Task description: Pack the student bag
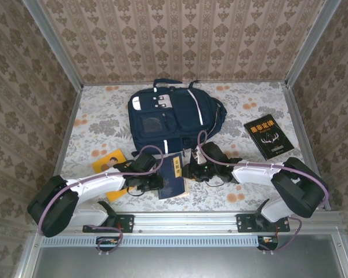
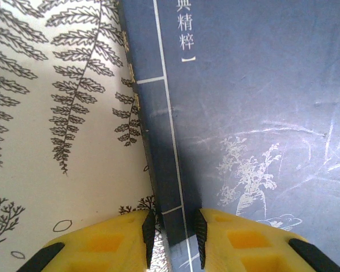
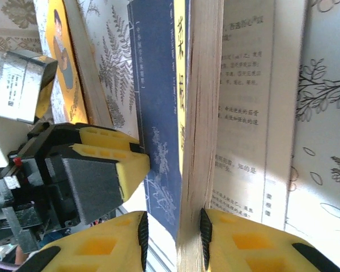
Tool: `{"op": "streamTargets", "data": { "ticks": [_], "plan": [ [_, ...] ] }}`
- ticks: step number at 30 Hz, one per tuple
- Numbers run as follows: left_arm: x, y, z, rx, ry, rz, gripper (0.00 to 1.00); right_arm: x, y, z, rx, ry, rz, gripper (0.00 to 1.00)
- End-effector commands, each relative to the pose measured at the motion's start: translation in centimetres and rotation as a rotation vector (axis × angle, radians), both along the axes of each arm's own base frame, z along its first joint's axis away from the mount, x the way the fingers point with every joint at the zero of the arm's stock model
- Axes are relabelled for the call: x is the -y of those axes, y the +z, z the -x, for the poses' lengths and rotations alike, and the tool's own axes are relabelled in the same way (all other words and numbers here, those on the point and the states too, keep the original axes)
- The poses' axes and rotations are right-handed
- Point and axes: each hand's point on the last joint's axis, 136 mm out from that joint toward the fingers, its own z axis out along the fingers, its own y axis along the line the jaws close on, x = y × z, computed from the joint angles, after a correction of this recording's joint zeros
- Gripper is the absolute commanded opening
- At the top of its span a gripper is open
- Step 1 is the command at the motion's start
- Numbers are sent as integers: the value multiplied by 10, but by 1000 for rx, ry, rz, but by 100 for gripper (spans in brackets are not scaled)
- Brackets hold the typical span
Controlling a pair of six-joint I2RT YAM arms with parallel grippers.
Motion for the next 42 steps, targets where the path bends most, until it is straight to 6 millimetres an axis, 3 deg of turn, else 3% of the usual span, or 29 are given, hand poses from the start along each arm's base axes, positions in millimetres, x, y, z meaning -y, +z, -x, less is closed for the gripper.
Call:
{"op": "streamTargets", "data": {
  "ticks": [1, 10, 16, 23, 30, 42],
  "plan": [
    [10, -4, -1, 22, -41, 24, 30, -15, 18, 9, -22, 40, -115, 33],
    [11, -2, -1, 29, -45, 32, 30, -42, 10, 7, -82, 63, -192, 34],
    [5, 2, -1, 41, -41, 21, 30, -37, -10, 5, -85, 54, -108, 32],
    [-18, 19, -7, 82, 5, -7, 44, -19, -13, 4, -42, 52, 10, 26],
    [-45, 43, -18, 126, 97, 5, 56, -25, 4, 3, -36, 69, -31, 13],
    [-39, 22, -15, 42, 137, 82, 59, -34, 7, -3, -64, 60, -71, 0]
  ]
}}
